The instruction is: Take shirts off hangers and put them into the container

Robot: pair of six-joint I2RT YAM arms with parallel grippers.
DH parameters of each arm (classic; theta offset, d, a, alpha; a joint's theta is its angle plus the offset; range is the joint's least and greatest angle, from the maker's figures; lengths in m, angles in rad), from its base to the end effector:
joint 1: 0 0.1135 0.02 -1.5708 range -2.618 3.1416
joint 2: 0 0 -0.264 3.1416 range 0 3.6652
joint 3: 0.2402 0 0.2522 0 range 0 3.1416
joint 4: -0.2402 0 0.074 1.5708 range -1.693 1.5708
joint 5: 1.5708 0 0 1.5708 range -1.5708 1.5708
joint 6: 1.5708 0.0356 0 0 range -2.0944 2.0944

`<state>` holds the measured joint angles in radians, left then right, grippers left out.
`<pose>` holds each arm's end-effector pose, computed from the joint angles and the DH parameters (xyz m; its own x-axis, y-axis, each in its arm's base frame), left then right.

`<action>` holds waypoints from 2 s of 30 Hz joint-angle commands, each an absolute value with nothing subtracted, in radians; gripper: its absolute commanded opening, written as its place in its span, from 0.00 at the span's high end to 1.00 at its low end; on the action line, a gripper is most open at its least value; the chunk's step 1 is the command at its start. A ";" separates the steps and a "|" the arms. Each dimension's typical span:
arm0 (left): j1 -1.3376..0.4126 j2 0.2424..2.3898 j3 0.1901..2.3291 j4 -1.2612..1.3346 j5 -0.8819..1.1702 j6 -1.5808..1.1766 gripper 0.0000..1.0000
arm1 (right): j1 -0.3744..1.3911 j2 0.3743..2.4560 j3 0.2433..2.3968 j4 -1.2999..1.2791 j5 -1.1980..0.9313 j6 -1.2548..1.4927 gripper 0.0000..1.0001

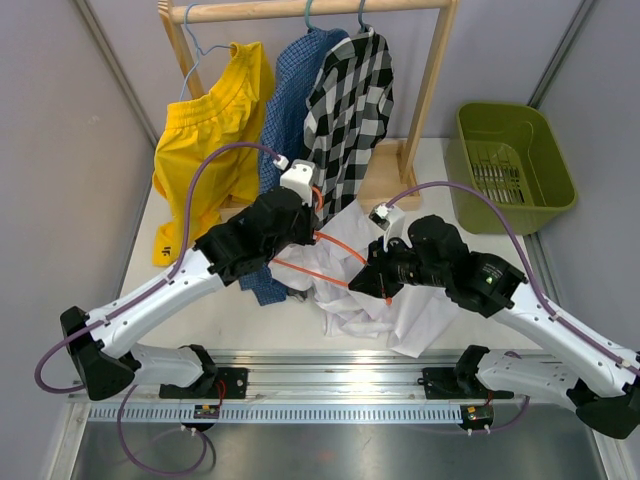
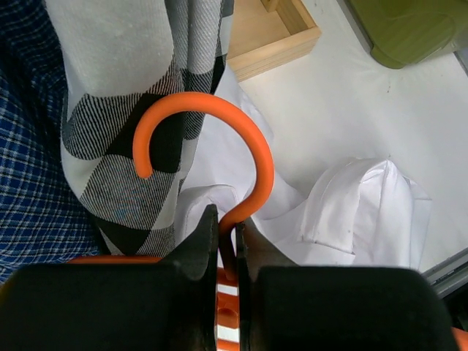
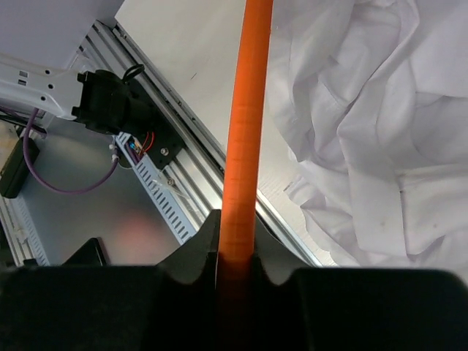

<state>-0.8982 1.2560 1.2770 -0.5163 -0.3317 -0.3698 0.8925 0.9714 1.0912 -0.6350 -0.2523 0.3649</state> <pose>0.1814 -0.2092 0.3785 -0.4789 0.0528 -0.8763 0.4161 0.8926 -0.1737 0.1195 0.1625 0.3669 -0.6065 -0.2019 -0.7690 -0.7213 0.5465 0.4254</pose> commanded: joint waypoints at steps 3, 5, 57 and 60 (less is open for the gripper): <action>-0.907 1.232 1.324 -0.463 -0.322 -0.379 1.00 | 0.910 0.973 1.101 -0.564 -0.290 0.341 1.00; -0.907 1.224 1.325 -0.463 -0.319 -0.379 1.00 | 0.910 0.968 1.101 -0.564 -0.290 0.339 1.00; -0.907 0.514 0.985 -0.376 -0.362 -0.403 0.01 | 0.910 0.825 1.299 -0.741 0.845 0.194 1.00; -0.907 0.506 0.956 -0.365 -0.356 -0.413 0.01 | 0.904 0.908 1.322 -0.651 0.810 0.137 1.00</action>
<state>-0.9081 0.5125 0.9771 -0.4034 -0.3489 -0.3973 0.9035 0.8684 1.2903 -0.8185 0.7624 0.2100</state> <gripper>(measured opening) 0.987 0.212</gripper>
